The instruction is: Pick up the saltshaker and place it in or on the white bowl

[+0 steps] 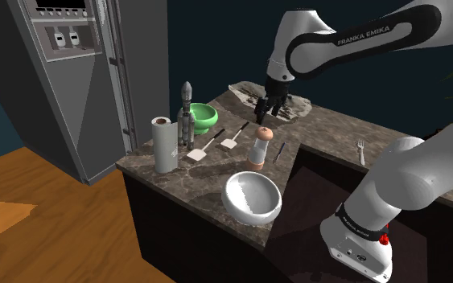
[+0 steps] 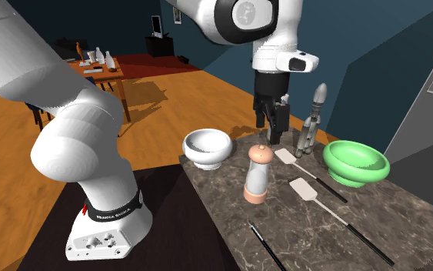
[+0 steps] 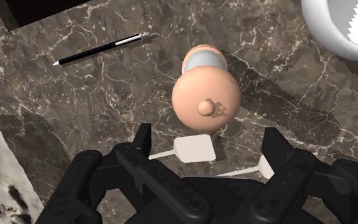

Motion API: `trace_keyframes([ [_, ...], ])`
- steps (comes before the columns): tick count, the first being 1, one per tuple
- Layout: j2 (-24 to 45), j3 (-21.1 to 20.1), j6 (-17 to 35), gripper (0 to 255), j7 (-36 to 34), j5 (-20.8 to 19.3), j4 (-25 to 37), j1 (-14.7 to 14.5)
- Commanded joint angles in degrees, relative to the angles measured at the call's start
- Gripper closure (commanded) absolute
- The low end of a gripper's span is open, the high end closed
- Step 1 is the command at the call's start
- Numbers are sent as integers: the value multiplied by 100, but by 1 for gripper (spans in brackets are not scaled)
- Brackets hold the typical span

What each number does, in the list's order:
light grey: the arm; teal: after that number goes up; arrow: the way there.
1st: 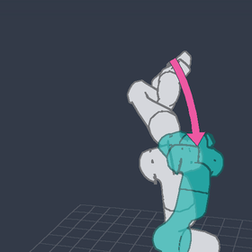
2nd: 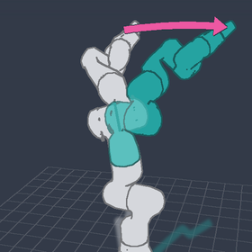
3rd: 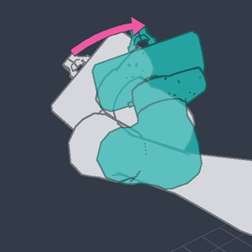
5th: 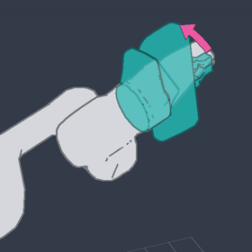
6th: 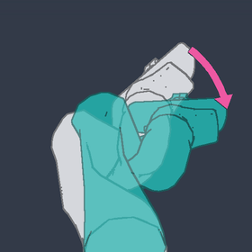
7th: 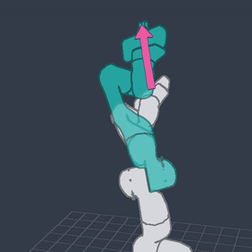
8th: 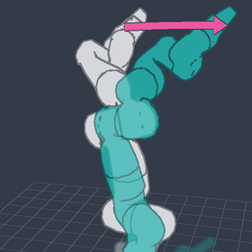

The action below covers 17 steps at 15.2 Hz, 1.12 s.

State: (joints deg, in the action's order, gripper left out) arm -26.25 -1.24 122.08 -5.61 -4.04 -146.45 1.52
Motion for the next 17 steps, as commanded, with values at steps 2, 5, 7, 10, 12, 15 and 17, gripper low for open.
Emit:
trace_keyframes([
  [2, 346, -68, 441, 0, -105, -89, -89, 11],
  [5, 487, -62, 710, 0, -119, -116, -216, 27],
  [7, 590, -58, 891, 0, -130, -135, -294, 38],
  [10, 675, -55, 1034, 0, -139, -151, -352, 48],
  [12, 676, -55, 1034, 0, -139, -151, -352, 48],
  [15, 676, -55, 1034, 0, -139, -151, -352, 48],
  [17, 676, -55, 1035, 255, -139, -151, -352, 48],
])
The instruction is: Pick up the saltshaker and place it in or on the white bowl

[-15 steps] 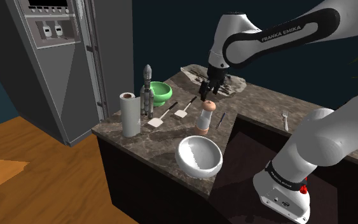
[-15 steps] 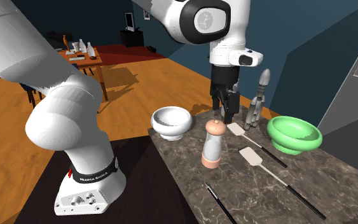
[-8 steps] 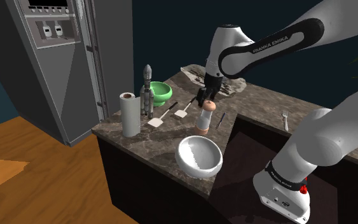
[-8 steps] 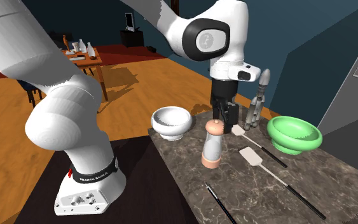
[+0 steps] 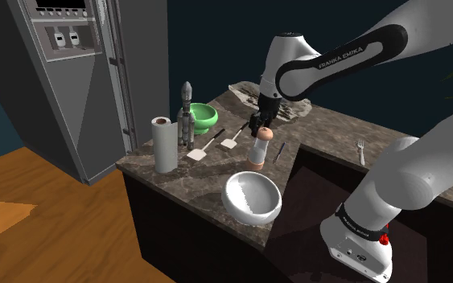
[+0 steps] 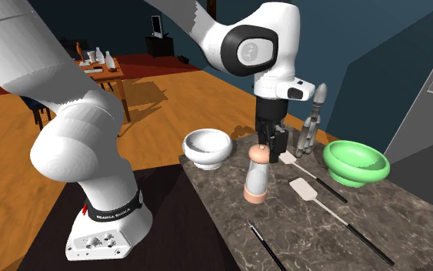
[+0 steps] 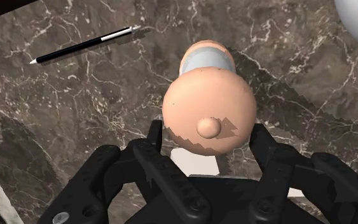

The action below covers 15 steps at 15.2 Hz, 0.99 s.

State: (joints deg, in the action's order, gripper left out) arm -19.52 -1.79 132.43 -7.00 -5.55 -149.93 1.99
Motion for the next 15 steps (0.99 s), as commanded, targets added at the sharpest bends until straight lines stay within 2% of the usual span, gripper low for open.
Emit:
trace_keyframes([
  [1, 3, 0, 0, 255, 0, 0, -3, 0],
  [9, 3, 1, -1, 255, 0, 0, -3, 0],
  [15, -281, 9, -539, 255, 61, 48, 253, -19],
])
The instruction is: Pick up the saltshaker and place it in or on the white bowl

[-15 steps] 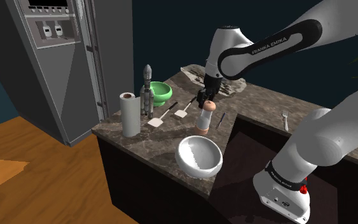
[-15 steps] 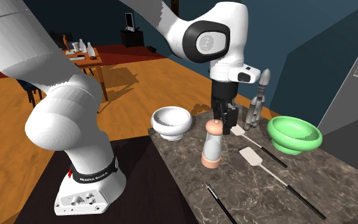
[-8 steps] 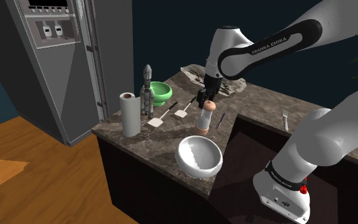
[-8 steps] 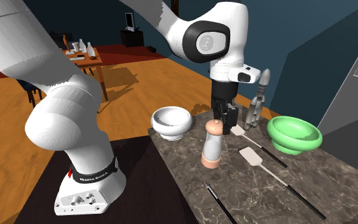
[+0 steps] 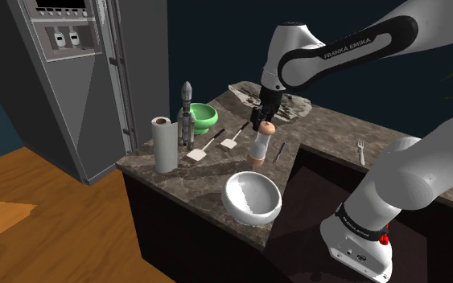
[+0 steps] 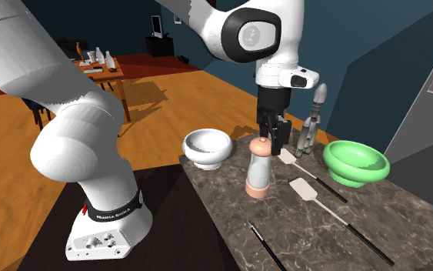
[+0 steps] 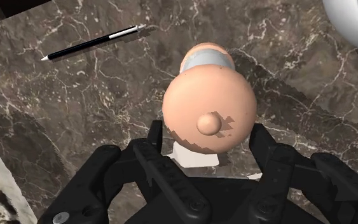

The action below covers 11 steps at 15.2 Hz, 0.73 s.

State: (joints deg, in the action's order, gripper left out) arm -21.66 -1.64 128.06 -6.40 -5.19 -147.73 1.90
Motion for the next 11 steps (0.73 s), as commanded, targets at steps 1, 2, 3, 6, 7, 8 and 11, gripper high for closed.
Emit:
trace_keyframes([
  [1, -109, -5, -190, 255, 10, 19, 80, -12],
  [2, -148, -4, -278, 255, 18, 25, 128, -14],
  [3, -186, -3, -365, 255, 27, 31, 177, -16],
  [6, -289, 0, -623, 255, 52, 47, 333, -22],
  [7, -320, 0, -708, 255, 59, 52, 387, -24],
  [8, -350, 1, -792, 255, 67, 56, 443, -25],
  [11, -429, 3, -1043, 255, 89, 69, 615, -29],
])
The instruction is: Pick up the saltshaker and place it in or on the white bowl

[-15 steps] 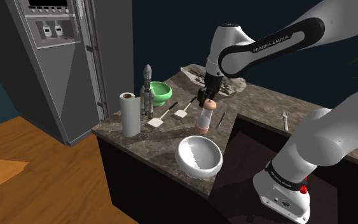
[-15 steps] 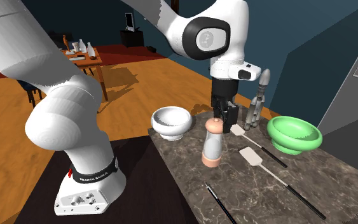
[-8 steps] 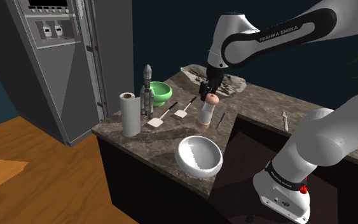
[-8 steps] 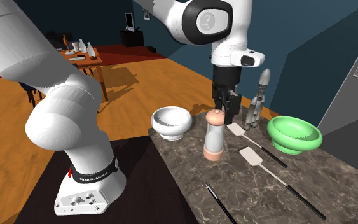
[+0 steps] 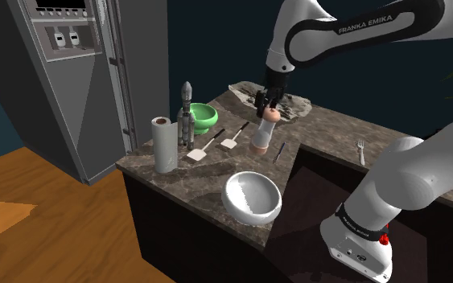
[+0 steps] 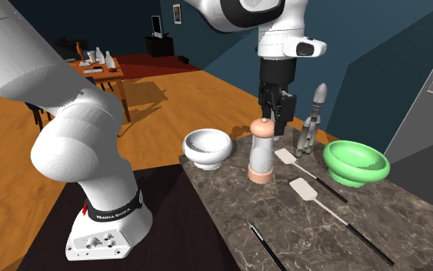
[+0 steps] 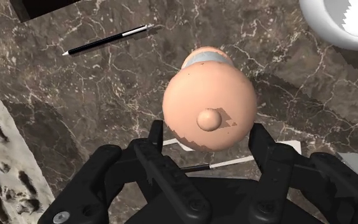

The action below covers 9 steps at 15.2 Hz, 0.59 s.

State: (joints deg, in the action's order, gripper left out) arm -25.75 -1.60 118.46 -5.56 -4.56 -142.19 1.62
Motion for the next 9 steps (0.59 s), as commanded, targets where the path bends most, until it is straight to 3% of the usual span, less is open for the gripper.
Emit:
trace_keyframes([
  [1, -42, 0, -165, 255, 12, 9, 121, -3],
  [9, -173, 2, -811, 255, 64, 33, 638, -9],
])
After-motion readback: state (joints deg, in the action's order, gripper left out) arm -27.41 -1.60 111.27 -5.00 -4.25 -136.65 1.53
